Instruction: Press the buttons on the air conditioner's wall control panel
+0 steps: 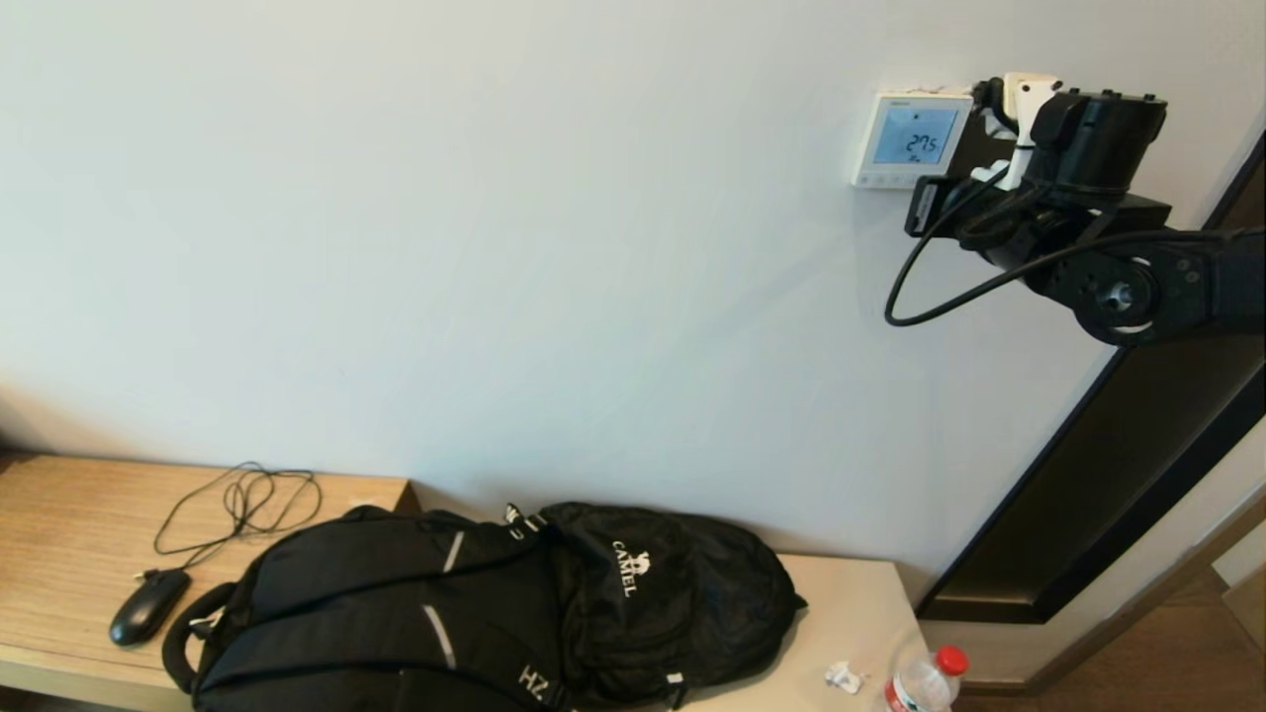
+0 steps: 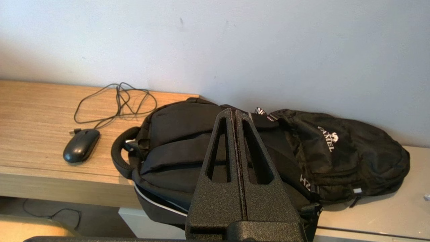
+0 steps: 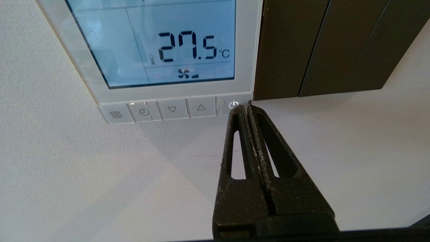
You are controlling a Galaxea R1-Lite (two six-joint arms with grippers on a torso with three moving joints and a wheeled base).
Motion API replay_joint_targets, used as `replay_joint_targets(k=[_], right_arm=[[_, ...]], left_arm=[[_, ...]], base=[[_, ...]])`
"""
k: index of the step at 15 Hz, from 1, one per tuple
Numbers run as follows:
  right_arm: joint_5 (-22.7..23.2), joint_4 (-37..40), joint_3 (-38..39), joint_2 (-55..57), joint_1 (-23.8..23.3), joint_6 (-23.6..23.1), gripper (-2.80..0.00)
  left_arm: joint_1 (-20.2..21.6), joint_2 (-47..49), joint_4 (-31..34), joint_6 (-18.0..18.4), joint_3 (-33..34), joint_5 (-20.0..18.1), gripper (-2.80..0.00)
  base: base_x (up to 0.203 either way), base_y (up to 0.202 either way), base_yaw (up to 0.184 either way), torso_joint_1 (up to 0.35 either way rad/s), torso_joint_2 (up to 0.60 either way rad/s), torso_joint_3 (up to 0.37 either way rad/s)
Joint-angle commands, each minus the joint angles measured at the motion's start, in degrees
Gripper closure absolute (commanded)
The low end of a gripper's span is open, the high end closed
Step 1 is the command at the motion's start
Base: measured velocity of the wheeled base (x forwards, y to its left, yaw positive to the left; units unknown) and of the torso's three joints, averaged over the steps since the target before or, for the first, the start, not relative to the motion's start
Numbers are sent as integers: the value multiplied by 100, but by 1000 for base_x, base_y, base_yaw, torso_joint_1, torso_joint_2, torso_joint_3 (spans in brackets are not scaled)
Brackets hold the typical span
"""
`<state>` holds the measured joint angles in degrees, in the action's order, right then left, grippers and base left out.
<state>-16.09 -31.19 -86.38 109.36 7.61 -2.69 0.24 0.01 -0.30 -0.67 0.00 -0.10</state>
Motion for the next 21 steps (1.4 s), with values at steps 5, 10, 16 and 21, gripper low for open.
replay_joint_targets(k=[5,10,16,21], right_arm=[[-8,-28,-63,86,-5,-3,0],[-17,-27,37,-84,30,15,0],[-27,48,522,-1326,15,-15,0],[-96,423,1123,-2458,-157,-202,0]], left_arm=[[2,-1,4,-3,0,1,0],[2,-1,-5,-3,0,1,0],[2,-10,-5,-3,0,1,0],[2,-1,-5,-3,0,1,0]], base=[[0,0,0,0,0,0],[0,0,0,0,0,0],[0,0,0,0,0,0],[0,0,0,0,0,0]])
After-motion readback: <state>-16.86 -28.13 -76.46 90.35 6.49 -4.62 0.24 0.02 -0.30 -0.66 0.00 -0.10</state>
